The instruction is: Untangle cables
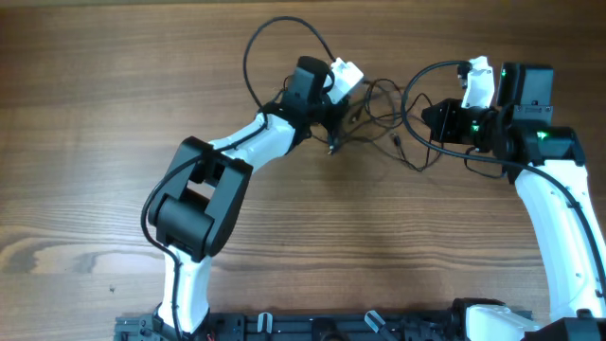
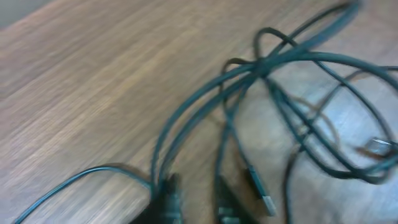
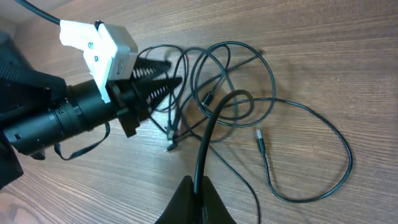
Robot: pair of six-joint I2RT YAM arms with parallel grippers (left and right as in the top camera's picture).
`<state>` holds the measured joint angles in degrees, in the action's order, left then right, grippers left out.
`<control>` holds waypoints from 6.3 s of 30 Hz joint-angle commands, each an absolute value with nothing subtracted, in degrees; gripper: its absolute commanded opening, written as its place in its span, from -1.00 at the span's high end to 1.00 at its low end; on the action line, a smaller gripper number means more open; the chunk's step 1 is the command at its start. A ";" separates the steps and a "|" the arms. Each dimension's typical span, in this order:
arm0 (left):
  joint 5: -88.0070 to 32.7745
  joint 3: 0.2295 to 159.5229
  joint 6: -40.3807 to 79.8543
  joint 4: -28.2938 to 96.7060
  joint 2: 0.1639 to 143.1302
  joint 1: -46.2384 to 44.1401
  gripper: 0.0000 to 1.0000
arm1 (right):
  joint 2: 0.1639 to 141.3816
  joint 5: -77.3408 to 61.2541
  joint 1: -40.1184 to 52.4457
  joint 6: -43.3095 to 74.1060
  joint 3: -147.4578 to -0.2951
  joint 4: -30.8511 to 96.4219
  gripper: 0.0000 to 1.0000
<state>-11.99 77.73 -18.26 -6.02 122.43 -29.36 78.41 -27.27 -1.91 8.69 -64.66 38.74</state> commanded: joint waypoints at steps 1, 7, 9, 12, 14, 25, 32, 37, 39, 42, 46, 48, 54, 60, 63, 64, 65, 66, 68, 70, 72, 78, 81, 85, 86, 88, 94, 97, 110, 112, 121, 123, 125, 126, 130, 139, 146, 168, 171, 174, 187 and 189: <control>-9.93 78.11 -16.01 -6.74 123.33 -29.74 -0.49 | 77.36 -28.53 -1.83 7.46 -65.78 38.46 0.90; -9.80 78.76 -15.64 -7.11 120.99 -31.07 -0.40 | 77.36 -28.32 -1.83 7.42 -65.78 37.56 0.91; -9.32 78.76 -15.59 -7.03 118.72 -31.29 -0.39 | 77.36 -28.32 -1.83 7.44 -65.78 37.17 0.91; -9.30 78.76 -15.59 -6.87 115.42 -31.29 -0.38 | 77.38 -26.68 -1.83 7.46 -65.78 37.17 0.91; -9.37 78.76 -15.55 -6.55 114.04 -31.29 -0.39 | 77.41 -26.59 -1.83 7.46 -65.78 37.15 0.91; -13.34 78.76 -13.02 -5.78 116.14 -31.16 -0.35 | 77.41 -27.29 -1.83 7.44 -65.78 37.23 0.91; -12.73 78.76 -18.00 -6.61 120.75 -27.44 -0.93 | 77.41 -28.77 -1.83 7.42 -65.78 37.34 0.91; -12.82 78.76 -17.56 -6.44 123.74 -25.17 -0.88 | 77.41 -28.77 -1.83 7.44 -65.78 37.32 0.91; -12.84 78.76 -17.56 -6.28 124.18 -25.41 -0.68 | 77.41 -28.77 -1.83 7.44 -65.78 37.15 0.92; -13.02 78.76 -17.54 -5.65 125.58 -25.96 0.29 | 77.41 -28.75 -1.83 7.44 -65.78 37.12 0.91; -12.08 78.76 -16.53 -6.17 125.62 -26.85 0.92 | 77.41 -28.73 -1.83 7.44 -65.78 37.26 0.92; -0.14 79.81 -12.60 -7.92 123.04 -26.72 0.92 | 77.41 -27.86 -1.83 7.55 -65.78 37.58 0.91; 10.81 80.01 -13.23 0.60 106.30 -22.55 0.92 | 77.41 -15.70 -1.85 11.55 -65.78 38.61 0.92; 15.46 80.01 -8.34 17.17 93.54 -6.50 0.92 | 77.41 0.43 -9.28 17.52 -65.78 40.64 0.91; 7.49 80.01 -6.50 21.08 91.90 1.30 0.92 | 77.41 -0.08 -19.18 19.94 -65.78 40.95 0.92; 4.99 80.01 -6.46 22.20 91.88 3.53 0.92 | 77.41 -0.93 -22.24 20.16 -65.78 41.08 0.91; 3.51 80.01 -4.58 23.35 91.88 5.87 0.92 | 77.41 -2.20 -25.23 20.99 -65.78 41.25 0.91; 2.57 80.01 -3.95 23.97 91.88 7.22 0.92 | 77.38 -3.70 -27.88 21.06 -65.78 41.32 0.91; 0.64 80.01 -3.97 25.21 91.88 9.37 0.92 | 77.32 -4.82 -31.94 21.19 -65.80 41.67 0.92; 0.30 80.01 -3.99 26.30 91.88 9.74 0.92 | 77.23 -6.52 -34.02 21.41 -65.80 41.67 0.91; -3.77 80.01 -3.99 26.98 91.88 8.73 0.92 | 77.23 -8.69 -33.47 20.99 -65.80 41.47 0.91; -9.78 79.99 -3.11 30.30 91.88 1.87 0.92 | 77.25 -19.62 -31.20 16.64 -65.80 39.88 0.91; -13.28 79.99 -3.11 30.55 91.88 -4.80 0.91 | 77.25 -19.62 -24.93 16.51 -65.80 38.06 0.91; -13.23 79.99 -2.96 27.99 91.88 -11.86 0.92 | 77.58 -15.16 -15.75 16.51 -65.80 33.71 0.92; -13.23 79.99 -2.46 27.09 91.88 -12.73 0.92 | 77.84 -12.19 -14.63 16.45 -65.78 33.74 0.43; -13.26 80.01 -2.46 25.91 91.88 -14.11 0.92 | 79.31 -13.17 -14.44 13.67 -65.78 34.37 -0.99; -13.26 80.01 -2.04 25.50 91.88 -14.52 0.92 | 84.77 -22.52 -6.66 15.62 -65.32 37.10 -1.00; -13.28 80.01 -2.07 25.04 91.88 -14.52 0.92 | 84.97 -22.28 2.37 21.04 -62.72 34.17 -0.99; -16.08 79.94 -3.84 24.71 91.88 -14.39 0.92 | 88.68 27.51 27.29 41.80 -54.70 39.55 -0.99; -16.05 79.94 -4.25 24.67 91.88 -14.35 0.92 | 88.75 29.78 27.31 41.98 -54.76 41.25 -0.99; -16.08 79.94 -4.23 25.32 91.88 -14.37 0.92 | 91.05 5.50 27.44 47.35 -54.87 27.42 -0.98; -16.05 79.94 -4.25 25.71 91.88 -14.35 0.92 | 94.13 5.41 28.93 49.41 -54.87 26.68 -0.93; -16.08 79.94 -4.23 25.71 91.88 -14.37 0.92 | 96.77 3.95 31.33 51.40 -54.87 23.44 -0.86; -16.08 79.94 -4.25 25.74 91.88 -14.37 0.92 | 97.38 3.92 31.97 53.01 -54.87 22.98 -0.84; -16.05 79.94 -4.25 26.17 91.88 -14.35 0.92 | 99.04 4.71 34.17 57.63 -54.83 22.31 -0.62; -16.05 79.94 -4.25 26.79 91.88 -14.35 0.92 | 101.80 4.54 34.24 60.14 -54.83 20.67 0.23; -16.05 77.56 -4.25 27.46 91.94 -14.37 0.91 | 93.14 -1.10 33.28 45.82 -58.85 19.57 0.91; -16.05 60.31 -5.52 16.91 91.94 5.28 0.92 | 65.84 11.38 -21.08 27.16 -65.19 43.33 0.91; -18.72 60.31 -5.50 16.82 91.94 5.26 0.92 | 67.05 7.09 -21.04 26.94 -65.19 43.83 0.91; -24.93 60.31 -5.30 15.92 91.94 4.62 0.92 | 70.76 -2.92 -18.90 24.77 -65.19 44.14 0.91; -25.10 60.31 -4.03 14.33 91.94 -10.33 -0.54 | 85.32 4.38 -6.15 29.71 -65.14 45.32 0.91; -25.08 60.31 -4.03 14.28 91.94 -13.30 -1.00 | 85.32 8.75 -6.15 32.12 -65.12 48.05 0.92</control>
